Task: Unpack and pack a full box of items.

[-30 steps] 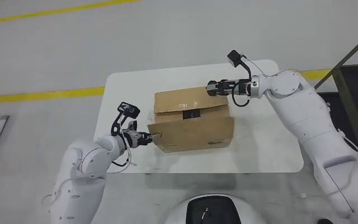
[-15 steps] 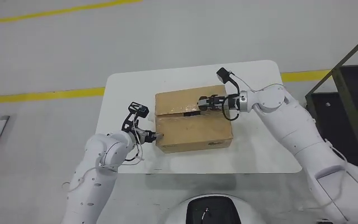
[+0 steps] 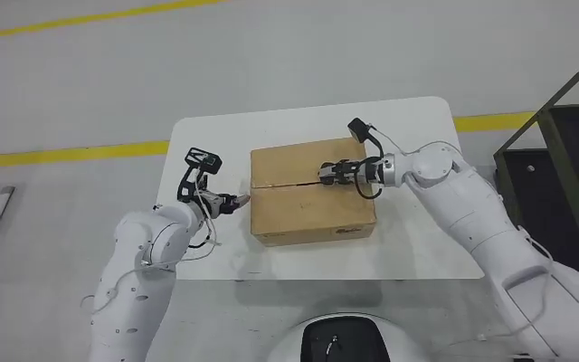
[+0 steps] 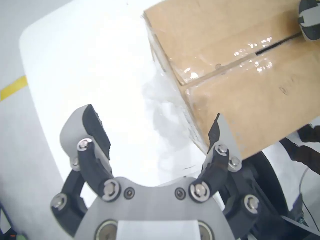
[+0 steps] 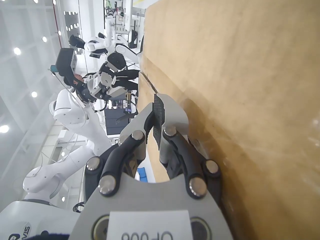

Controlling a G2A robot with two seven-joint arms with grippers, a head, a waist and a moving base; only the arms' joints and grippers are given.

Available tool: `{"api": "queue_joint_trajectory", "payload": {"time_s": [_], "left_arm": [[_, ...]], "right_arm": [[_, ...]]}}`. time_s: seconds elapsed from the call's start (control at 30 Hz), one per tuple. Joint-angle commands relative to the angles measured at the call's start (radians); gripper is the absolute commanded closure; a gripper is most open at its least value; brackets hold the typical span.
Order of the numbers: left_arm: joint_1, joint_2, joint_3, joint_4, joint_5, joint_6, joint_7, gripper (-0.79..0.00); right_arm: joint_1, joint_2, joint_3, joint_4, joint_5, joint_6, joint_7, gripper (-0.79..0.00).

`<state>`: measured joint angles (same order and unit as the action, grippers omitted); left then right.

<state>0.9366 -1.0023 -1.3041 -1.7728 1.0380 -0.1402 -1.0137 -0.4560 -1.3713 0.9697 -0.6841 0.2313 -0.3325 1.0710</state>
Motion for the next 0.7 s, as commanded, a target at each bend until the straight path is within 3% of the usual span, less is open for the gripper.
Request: {"api": "queue_joint_trajectory", "payload": {"time_s": [0.0, 0.1, 0.6, 0.67], "left_arm": [[0.011, 0.005, 0.008, -0.018, 0.15, -0.016, 0.045, -0.785], [0.054, 0.011, 0.019, -0.047, 0.322, -0.005, 0.108, -0.785], [0.054, 0.011, 0.019, -0.047, 0.322, -0.005, 0.108, -0.785], [0.086, 0.01, 0.023, -0.029, 0.313, -0.018, 0.172, -0.785]], "right_arm": [[0.002, -0.001, 0.0, 0.003, 0.0, -0.002, 0.001, 0.0], [0.007, -0.001, 0.001, 0.008, -0.001, -0.004, 0.002, 0.0], [0.014, -0.001, 0.003, 0.016, -0.003, 0.007, 0.018, 0.0], [0.011, -0.002, 0.0, 0.015, -0.005, 0.008, 0.018, 0.0]]}}
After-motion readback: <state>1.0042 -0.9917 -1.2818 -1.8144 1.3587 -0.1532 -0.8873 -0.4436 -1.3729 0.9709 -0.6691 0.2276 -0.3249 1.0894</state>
